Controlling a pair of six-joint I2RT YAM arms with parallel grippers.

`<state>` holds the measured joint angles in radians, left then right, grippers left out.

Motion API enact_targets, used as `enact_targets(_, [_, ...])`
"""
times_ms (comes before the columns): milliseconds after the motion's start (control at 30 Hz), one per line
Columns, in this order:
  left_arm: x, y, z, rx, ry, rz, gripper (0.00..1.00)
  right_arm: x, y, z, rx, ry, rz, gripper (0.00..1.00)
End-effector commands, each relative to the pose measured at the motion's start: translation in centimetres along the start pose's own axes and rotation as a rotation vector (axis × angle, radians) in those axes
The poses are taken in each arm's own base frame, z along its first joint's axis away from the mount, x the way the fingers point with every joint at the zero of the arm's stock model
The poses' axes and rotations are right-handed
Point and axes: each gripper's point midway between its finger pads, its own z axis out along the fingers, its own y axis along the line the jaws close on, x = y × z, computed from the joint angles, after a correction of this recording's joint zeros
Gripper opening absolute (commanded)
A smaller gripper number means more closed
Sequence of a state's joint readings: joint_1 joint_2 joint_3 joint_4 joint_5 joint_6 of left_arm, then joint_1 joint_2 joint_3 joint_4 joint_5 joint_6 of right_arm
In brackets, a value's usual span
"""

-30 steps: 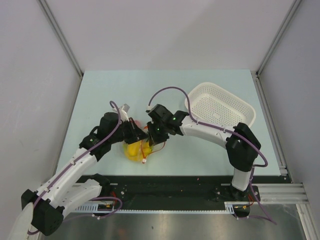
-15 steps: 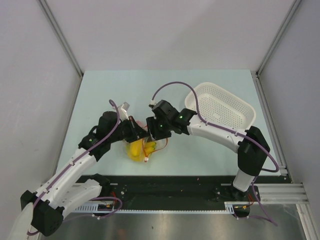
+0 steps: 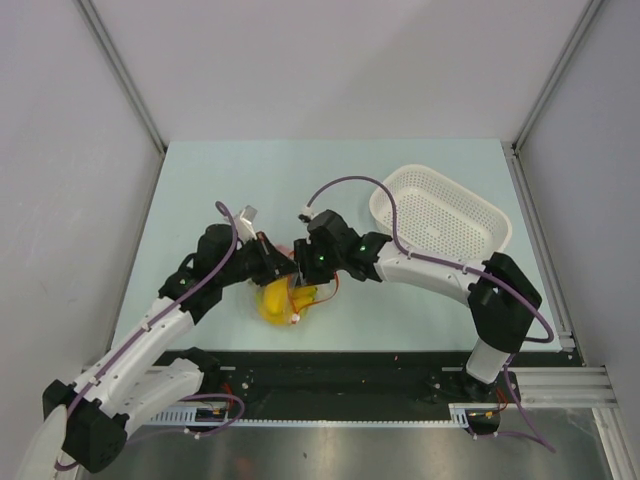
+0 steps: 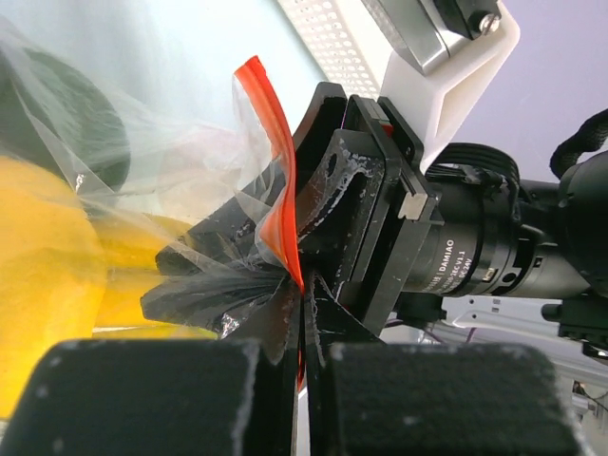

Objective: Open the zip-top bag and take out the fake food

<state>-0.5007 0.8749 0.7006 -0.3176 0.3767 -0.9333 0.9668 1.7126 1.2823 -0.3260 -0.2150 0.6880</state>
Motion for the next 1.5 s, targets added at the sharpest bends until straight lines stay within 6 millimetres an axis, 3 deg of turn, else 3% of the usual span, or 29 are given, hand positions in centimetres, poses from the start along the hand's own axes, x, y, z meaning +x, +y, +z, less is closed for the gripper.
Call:
enact_targets(0, [-0.5, -3.1, -0.5, 0.121, -0.007, -0.008, 0.00, -1.0, 2.1, 0.9, -0.128, -0.066, 0.026, 0.39])
enact_targets(267, [-0.1, -2.9, -0.5, 0.134, -0.002, -0.036, 0.00, 0.5, 1.3, 2.1, -0.169, -0.025, 0.105, 0.64])
enact_targets(333, [0.1, -2.9, -0.3, 0.141, 0.007, -0.050, 0.00, 0.2, 2.0, 2.5, -0.209, -0.042, 0.105, 0.65])
enact_targets(633, [0.7, -3.2, 0.6, 0.148, 0.025, -0.075, 0.00, 0.3, 1.1, 5.4, -0.231, -0.058, 0.188, 0.72])
enact_targets(833, [2.0, -2.9, 1.5, 0.125, 0.052, -0.078, 0.00, 1.0, -0.9, 7.9, -0.176, -0.050, 0.267, 0.74])
enact_targets(967, [2.5, -2.5, 1.7, 0.111, 0.056, -0.081, 0.00, 1.9, -1.4, 9.2, -0.170, -0.030, 0.294, 0.61])
enact_targets(1067, [2.5, -1.9, 1.6, 0.087, 0.046, -0.086, 0.00, 2.1, -1.4, 9.0, -0.164, -0.027, 0.282, 0.55])
enact_targets(1200, [2.5, -1.1, 1.3, 0.052, 0.025, -0.085, 0.00, 1.5, -1.2, 7.3, -0.141, -0.048, 0.216, 0.29])
enact_targets(1233, [2.3, -0.8, 1.2, 0.039, 0.014, -0.074, 0.00, 1.4, -1.2, 6.9, -0.132, -0.051, 0.207, 0.17])
enact_targets(1267, [2.2, -0.6, 1.1, 0.028, 0.007, -0.069, 0.00, 1.4, -1.4, 6.1, -0.114, -0.045, 0.185, 0.12])
enact_targets(1367, [1.7, -0.3, 0.6, 0.000, -0.022, -0.039, 0.00, 1.6, -1.9, 4.6, -0.072, -0.032, 0.157, 0.00])
enact_targets(1467, [0.8, -0.1, -0.1, -0.029, -0.065, 0.000, 0.00, 2.1, -3.5, 3.2, 0.007, -0.017, 0.111, 0.00])
